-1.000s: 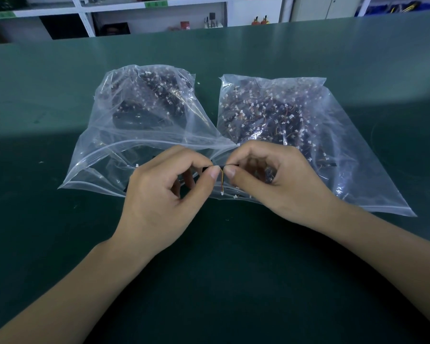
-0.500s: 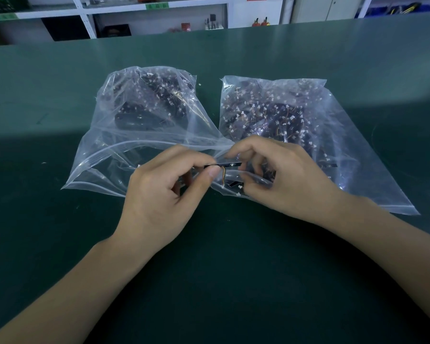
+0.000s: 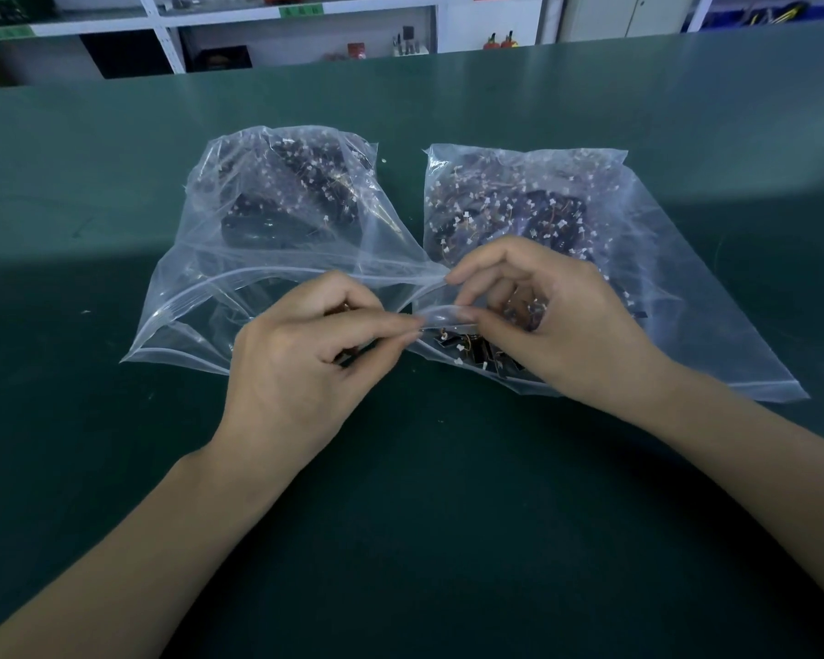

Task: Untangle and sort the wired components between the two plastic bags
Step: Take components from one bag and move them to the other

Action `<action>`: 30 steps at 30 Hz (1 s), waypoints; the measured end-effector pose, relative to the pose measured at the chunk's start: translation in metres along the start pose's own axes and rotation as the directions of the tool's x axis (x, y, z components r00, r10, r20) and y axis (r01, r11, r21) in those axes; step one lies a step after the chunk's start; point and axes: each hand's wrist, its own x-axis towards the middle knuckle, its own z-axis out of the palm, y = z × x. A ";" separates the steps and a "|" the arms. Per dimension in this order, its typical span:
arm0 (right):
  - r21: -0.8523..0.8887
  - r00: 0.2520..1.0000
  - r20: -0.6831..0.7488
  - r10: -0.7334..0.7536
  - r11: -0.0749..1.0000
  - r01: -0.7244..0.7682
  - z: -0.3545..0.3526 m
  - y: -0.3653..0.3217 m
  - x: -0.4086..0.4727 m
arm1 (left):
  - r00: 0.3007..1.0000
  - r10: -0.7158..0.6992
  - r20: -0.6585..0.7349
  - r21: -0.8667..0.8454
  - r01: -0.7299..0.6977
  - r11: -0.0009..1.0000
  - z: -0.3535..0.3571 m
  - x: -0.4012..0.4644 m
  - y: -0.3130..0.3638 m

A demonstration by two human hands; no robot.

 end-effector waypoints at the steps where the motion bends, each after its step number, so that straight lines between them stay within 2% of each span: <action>1: 0.001 1.000 -0.005 0.008 1.000 -0.008 0.000 0.000 0.000 | 1.000 0.003 -0.002 0.008 -0.003 1.000 0.000 0.000 -0.001; 3: -0.003 1.000 -0.014 0.014 1.000 -0.014 0.000 0.000 0.001 | 0.999 0.036 0.006 0.053 -0.037 0.998 -0.001 0.000 -0.001; 6: -0.039 1.000 -0.029 -0.011 0.999 0.010 0.001 0.001 0.000 | 0.994 0.113 0.013 0.235 -0.113 0.965 -0.002 0.002 0.004; 11: -0.185 0.987 -0.062 -0.145 0.974 0.131 0.003 -0.001 -0.001 | 0.977 0.196 0.089 0.423 -0.215 0.880 0.001 0.003 0.012; 14: -0.245 0.972 -0.020 -0.233 0.944 0.221 0.007 -0.002 -0.004 | 0.982 0.158 0.105 0.477 -0.189 0.859 0.004 0.008 0.021; 19: -0.257 0.975 0.005 -0.224 0.942 0.217 0.013 -0.002 -0.007 | 0.970 0.075 0.232 0.489 -0.183 0.853 0.017 0.008 0.029; 21: -0.238 0.980 0.016 -0.199 0.951 0.197 0.012 -0.003 -0.007 | 0.969 0.055 0.241 0.430 -0.157 0.889 0.017 0.005 0.028; 24: -0.245 0.981 0.015 -0.193 0.951 0.191 0.011 -0.004 -0.008 | 0.981 -0.048 0.186 0.249 0.000 0.968 0.008 0.002 0.022; 25: -0.254 0.982 0.018 -0.191 0.949 0.189 0.011 -0.005 -0.008 | 0.985 -0.086 0.149 0.249 0.047 0.967 0.003 0.001 0.017; 30: -0.291 0.981 0.059 -0.187 0.936 0.196 0.012 -0.005 -0.009 | 0.977 -0.213 0.025 0.453 0.179 0.873 -0.018 0.004 -0.005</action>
